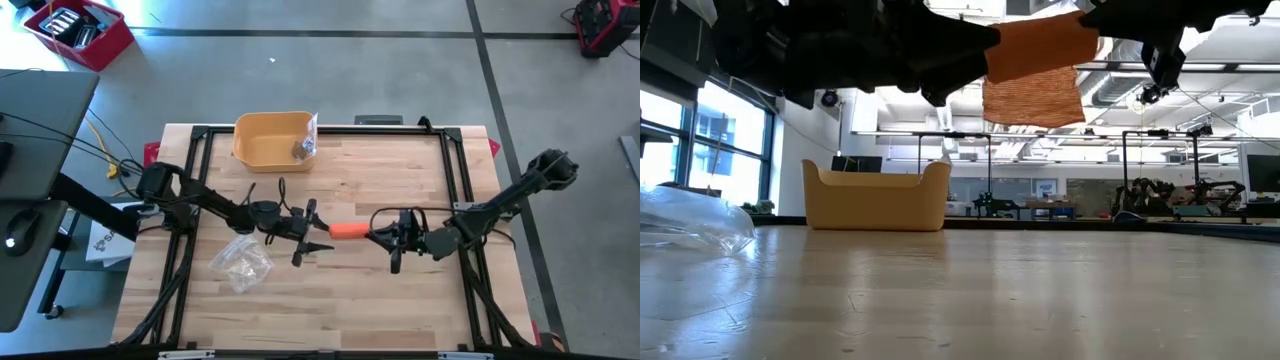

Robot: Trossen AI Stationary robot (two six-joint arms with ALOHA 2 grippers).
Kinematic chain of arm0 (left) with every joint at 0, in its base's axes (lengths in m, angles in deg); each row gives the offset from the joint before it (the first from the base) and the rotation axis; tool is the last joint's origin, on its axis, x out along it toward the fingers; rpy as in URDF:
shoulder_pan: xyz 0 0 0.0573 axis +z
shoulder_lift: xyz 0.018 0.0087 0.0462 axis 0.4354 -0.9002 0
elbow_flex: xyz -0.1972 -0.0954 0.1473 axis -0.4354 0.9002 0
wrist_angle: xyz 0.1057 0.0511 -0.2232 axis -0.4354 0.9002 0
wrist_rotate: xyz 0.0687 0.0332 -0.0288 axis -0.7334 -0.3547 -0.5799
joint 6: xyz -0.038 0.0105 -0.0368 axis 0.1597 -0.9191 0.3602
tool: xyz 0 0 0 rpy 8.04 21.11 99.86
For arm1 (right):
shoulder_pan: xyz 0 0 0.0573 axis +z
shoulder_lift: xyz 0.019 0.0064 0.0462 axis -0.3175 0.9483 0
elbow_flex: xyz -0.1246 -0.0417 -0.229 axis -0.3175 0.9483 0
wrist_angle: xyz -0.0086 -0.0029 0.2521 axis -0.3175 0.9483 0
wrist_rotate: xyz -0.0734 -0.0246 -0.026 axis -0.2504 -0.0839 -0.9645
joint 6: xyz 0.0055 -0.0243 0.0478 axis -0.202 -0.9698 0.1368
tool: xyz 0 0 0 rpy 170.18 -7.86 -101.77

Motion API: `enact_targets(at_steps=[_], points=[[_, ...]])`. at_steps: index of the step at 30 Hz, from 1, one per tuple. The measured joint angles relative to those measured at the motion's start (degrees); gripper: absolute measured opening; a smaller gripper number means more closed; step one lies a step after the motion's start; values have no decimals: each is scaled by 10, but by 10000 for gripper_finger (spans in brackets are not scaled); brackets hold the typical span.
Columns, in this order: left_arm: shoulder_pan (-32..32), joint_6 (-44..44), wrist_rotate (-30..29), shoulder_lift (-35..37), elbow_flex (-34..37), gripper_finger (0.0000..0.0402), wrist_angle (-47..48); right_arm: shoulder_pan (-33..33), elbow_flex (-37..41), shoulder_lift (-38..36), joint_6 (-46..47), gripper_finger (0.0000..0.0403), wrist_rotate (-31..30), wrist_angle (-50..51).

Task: Roll bandage
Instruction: Roll the orange bandage

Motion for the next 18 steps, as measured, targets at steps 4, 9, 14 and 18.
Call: enact_targets(at_steps=[4,9,14,18], points=[[-4,6,-4,-4,-14,195,1,-7,0,-1,-5,1,2,-8],[-9,6,-40,-12,-35,195,5,-6,0,-2,-31,1,8,-41],[-9,14,-94,-12,-38,196,-13,-7,0,1,-37,1,16,-39],[-12,-4,-78,-12,-39,188,-44,-7,0,0,-41,1,19,-41]])
